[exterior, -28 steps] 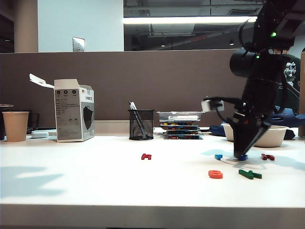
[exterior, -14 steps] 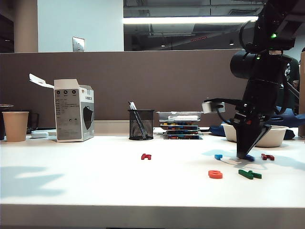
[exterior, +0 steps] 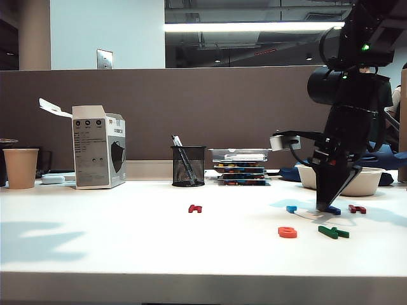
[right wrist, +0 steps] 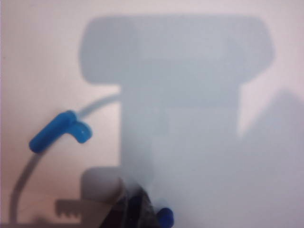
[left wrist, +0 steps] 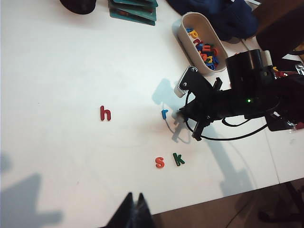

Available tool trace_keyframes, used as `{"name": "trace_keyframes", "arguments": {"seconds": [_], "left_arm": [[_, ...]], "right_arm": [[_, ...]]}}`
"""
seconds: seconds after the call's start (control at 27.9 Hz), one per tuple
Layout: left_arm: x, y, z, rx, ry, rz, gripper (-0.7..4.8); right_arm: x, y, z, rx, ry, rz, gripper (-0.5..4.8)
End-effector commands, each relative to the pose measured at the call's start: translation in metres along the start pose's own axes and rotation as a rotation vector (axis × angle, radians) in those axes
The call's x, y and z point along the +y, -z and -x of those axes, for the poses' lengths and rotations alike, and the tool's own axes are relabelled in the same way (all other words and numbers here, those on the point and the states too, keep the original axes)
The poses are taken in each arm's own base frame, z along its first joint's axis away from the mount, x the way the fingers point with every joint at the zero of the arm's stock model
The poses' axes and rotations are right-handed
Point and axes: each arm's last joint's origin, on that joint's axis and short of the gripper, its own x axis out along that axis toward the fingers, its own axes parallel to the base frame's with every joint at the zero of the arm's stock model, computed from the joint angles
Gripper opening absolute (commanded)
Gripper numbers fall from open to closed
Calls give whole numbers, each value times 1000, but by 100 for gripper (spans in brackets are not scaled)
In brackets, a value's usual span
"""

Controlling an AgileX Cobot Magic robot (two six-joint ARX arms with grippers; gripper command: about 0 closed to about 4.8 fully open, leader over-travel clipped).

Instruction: Select the appropriate letters from the row of letter magnets placed on the table to arrange into the word "sky".

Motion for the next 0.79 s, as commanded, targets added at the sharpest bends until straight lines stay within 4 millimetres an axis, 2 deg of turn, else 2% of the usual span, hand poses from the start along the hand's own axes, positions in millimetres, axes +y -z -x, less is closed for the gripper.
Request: {"name": "trace_keyframes", "arguments": {"seconds": [0.04,0.43,0.79], "left_arm": [[0,-1,2,-11,5,-3,-5],[0,-1,2,-11,5,-3,-5],[0,-1,2,-11,5,-3,-5]], "right_arm": [[-1,0,2,12,3,-32,-5],[2,-4,19,-1,-46,-56,-5],[11,3,33,43,-122,-119,-5]]}}
